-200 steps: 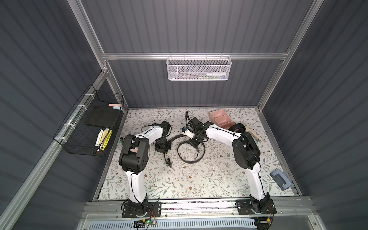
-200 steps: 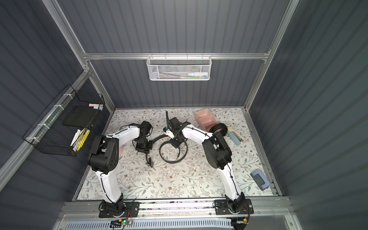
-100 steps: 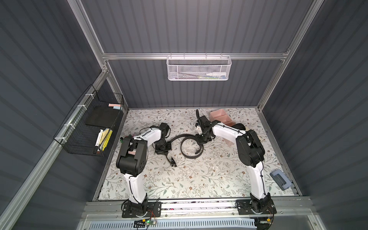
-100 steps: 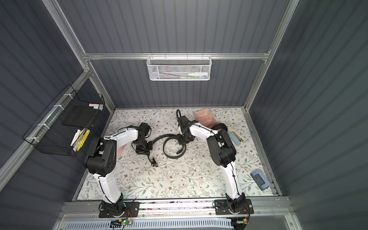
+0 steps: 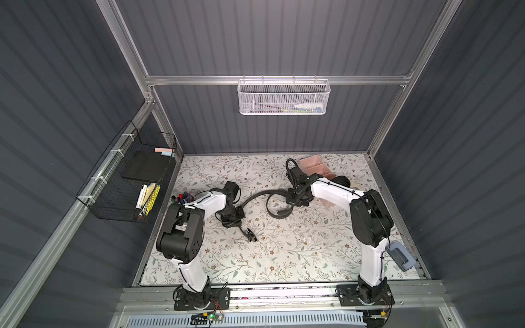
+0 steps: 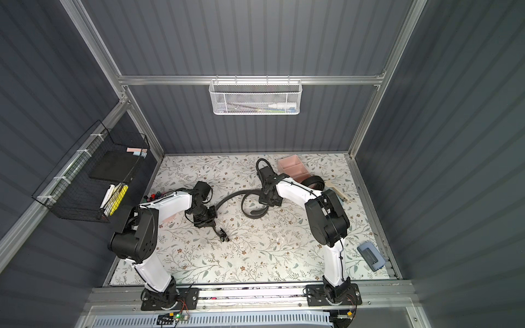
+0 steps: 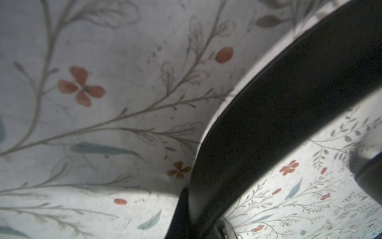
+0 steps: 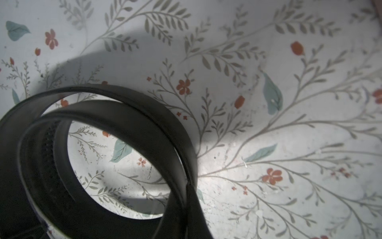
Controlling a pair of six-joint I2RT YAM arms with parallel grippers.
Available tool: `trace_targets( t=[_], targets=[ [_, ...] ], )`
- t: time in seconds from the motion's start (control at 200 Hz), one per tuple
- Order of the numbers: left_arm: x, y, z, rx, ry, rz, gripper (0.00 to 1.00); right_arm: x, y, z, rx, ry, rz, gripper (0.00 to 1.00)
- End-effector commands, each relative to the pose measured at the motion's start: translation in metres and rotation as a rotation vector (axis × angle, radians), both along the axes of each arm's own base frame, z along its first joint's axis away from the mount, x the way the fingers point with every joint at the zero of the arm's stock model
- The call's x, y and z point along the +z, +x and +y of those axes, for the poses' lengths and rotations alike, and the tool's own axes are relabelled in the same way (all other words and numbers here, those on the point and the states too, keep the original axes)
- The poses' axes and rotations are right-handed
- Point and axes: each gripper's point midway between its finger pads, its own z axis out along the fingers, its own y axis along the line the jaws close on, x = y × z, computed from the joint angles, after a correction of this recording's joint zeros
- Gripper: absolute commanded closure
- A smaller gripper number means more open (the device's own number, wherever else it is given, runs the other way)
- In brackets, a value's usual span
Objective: Place the belts into the storage roll
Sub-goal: Roll the belt at the center of the board.
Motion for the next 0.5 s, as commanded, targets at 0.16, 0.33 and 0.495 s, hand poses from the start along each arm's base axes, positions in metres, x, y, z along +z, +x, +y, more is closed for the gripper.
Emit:
trace_targets(
  t=[0.16,0.33,0.495],
  targets=[
    [-0.002,-0.029,-0.011,0.043,-0.003,0.024,0.92,0.001,-0.014,-0.023,-0.378,0.053,0.046,1.0],
    [-0.005,-0.046,-0.012,0.064,0.004,0.033,0.9,-0.005,-0.02,-0.031,-0.503,0.083,0.048,1.0],
    [-0.006,-0.056,-0.018,0.052,0.009,0.036,0.87,-0.009,-0.024,-0.033,-0.567,0.107,0.062,1.0]
  ],
)
